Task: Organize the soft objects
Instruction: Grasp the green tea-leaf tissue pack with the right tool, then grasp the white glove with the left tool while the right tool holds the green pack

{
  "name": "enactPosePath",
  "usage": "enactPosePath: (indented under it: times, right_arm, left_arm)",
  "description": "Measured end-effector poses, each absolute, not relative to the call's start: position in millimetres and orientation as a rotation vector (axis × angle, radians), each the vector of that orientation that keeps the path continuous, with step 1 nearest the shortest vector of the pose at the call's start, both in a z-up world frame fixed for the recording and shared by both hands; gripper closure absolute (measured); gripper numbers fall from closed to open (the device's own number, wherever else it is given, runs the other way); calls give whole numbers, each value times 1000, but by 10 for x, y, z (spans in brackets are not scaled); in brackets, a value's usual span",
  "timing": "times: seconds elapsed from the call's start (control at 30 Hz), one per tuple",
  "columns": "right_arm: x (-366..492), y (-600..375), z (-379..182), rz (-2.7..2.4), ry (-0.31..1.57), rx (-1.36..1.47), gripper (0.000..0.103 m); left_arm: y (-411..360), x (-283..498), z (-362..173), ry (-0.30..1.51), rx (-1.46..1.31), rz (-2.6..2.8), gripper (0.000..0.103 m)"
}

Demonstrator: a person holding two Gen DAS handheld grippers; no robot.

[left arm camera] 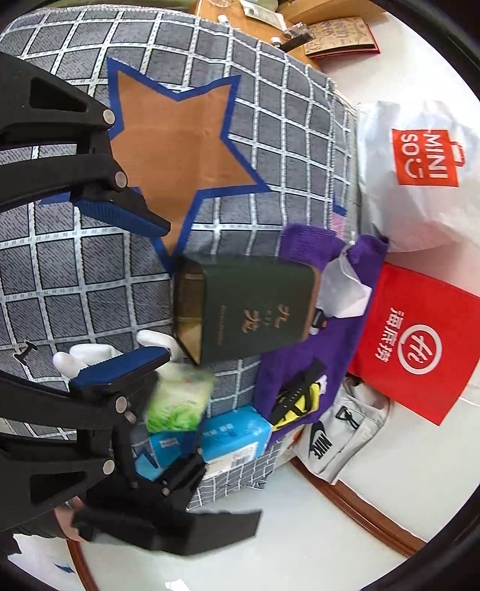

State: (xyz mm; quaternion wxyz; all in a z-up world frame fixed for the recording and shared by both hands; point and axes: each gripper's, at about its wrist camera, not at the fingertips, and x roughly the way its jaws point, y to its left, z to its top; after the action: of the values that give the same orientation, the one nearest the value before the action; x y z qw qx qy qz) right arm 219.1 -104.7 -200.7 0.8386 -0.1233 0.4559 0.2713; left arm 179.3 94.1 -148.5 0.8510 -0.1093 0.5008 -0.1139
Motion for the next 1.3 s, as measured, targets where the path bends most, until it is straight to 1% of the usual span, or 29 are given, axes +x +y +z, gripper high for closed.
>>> enactPosePath:
  times: [0.17,0.33,0.5,0.7,0.83,0.97,1.07,1.1,1.13,1.17,1.23,1.3]
  right_arm:
    - [2043,-1272,-1757,578,885,-145,27]
    - [1786,-1574,-1542,521,841,-48,27]
    - [1466,-1778,-1500,493,838,-89,27]
    - [1100,-2101,-1652,451,855,-101,27]
    - [1033,-2380,-1832,397,885,-41,27]
    - [1050,-2535,-1985,372,913,-11,27]
    - [1059,-2573,-2084,355,925,-18,27]
    - [1067,-2585,-2118,357,933,-12,27]
    - [1073,-2593,-2138,358,937,-6,27]
    - [1084,-2605,-2166,358,941,1,27]
    - [1097,-2612,-2206,360,947,8,27]
    - [1108,-2612,-2225,359,946,16,27]
  left_arm:
    - [967,1716,-1548,1078,-231,-216,43]
    - [829,1611,-1531,1084,-215,-226,43]
    - [509,1580,-1566,1091,-160,-260,43]
    - [-54,1606,-1648,1095,-64,-324,43]
    - [-353,1644,-1737,1101,29,-321,43]
    - [-545,1708,-1871,1123,93,-297,43]
    - [-590,1740,-1913,1106,101,-285,43]
    - [-583,1757,-1917,1103,93,-284,49]
    - [-564,1771,-1915,1096,77,-281,63]
    - [-541,1783,-1911,1095,68,-273,68]
    - [-509,1805,-1900,1085,61,-273,84]
    - [-487,1805,-1875,1068,72,-287,89]
